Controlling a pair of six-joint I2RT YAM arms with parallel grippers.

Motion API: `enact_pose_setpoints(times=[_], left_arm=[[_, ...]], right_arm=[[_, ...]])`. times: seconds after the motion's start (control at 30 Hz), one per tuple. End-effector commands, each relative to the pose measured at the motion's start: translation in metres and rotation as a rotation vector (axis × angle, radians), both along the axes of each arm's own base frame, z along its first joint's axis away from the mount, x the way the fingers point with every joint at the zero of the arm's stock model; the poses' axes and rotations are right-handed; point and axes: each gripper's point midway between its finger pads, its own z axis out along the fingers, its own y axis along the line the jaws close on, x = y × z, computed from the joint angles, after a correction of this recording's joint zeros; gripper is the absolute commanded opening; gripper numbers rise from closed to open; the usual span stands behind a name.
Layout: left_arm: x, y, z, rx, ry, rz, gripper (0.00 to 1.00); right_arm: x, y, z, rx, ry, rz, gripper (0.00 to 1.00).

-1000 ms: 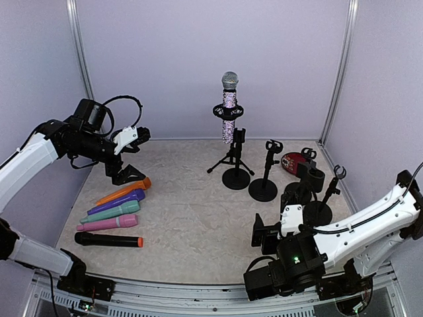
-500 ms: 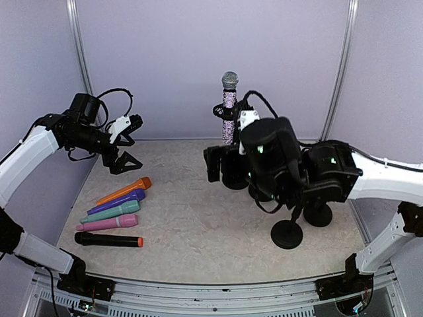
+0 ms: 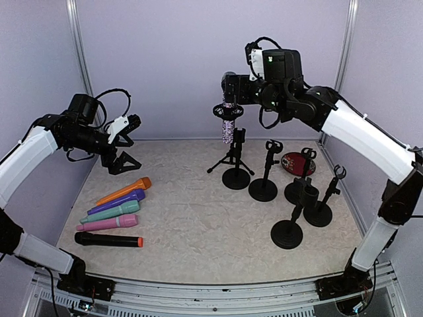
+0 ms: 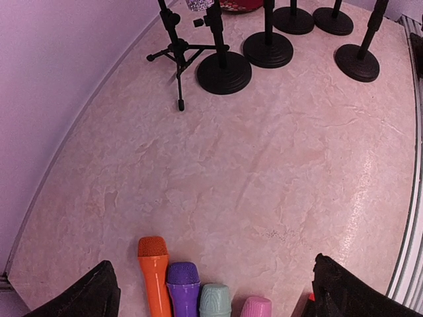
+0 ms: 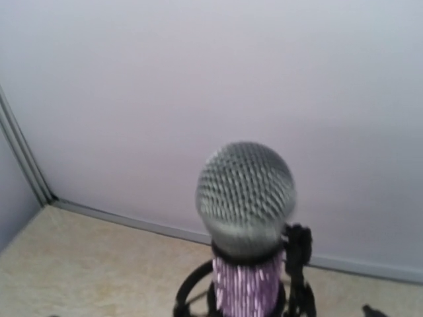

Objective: Remove the microphone from the stand
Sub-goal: Hold the microphone from the microphone stand, then move the microphone stand with the microphone to the center of the board.

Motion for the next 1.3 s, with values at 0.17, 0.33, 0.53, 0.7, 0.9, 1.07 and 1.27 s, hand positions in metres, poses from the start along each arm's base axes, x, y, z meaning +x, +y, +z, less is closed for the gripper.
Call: enact_pose_setpoints(times=[0.17,0.33,0.53,0.7,0.9,1.07,1.27], left_arm=[[-0.007,0.001,0.006,-0.019,-0.011,-0.011,0.99],[-0.01,0.002,0.006,-0.013,-0.019,-0.013,0.99],[-0.011,0.003,0.005,-0.01,-0.02,-0.011,0.99],[-0.01,0.003,0.006,-0.011,-0.024,-0.01,0.99],[-0.011,0.003,0.007,-0.011,-0.029,-0.006,0.99],[-0.01,0.003,0.008,-0.015,-0.029,-0.003,0.99],[-0.01,0.003,0.009,-0.019,-0.034,-0.002,0.99]], right_arm=[[0.069,0.018,-0.023,-0.131,-0.036,0.002,0.91],[0.091,0.021,-0.026,-0.162,-0.08,-0.033,0.81],[0.098,0.04,-0.022,-0.153,-0.12,0.03,0.54],[0.088,0.057,-0.009,-0.085,-0.139,0.133,0.27],[0.064,0.076,0.009,-0.022,-0.168,0.274,0.16],[0.028,0.086,0.038,0.051,-0.231,0.373,0.1],[0.001,0.091,0.051,0.125,-0.255,0.472,0.01]])
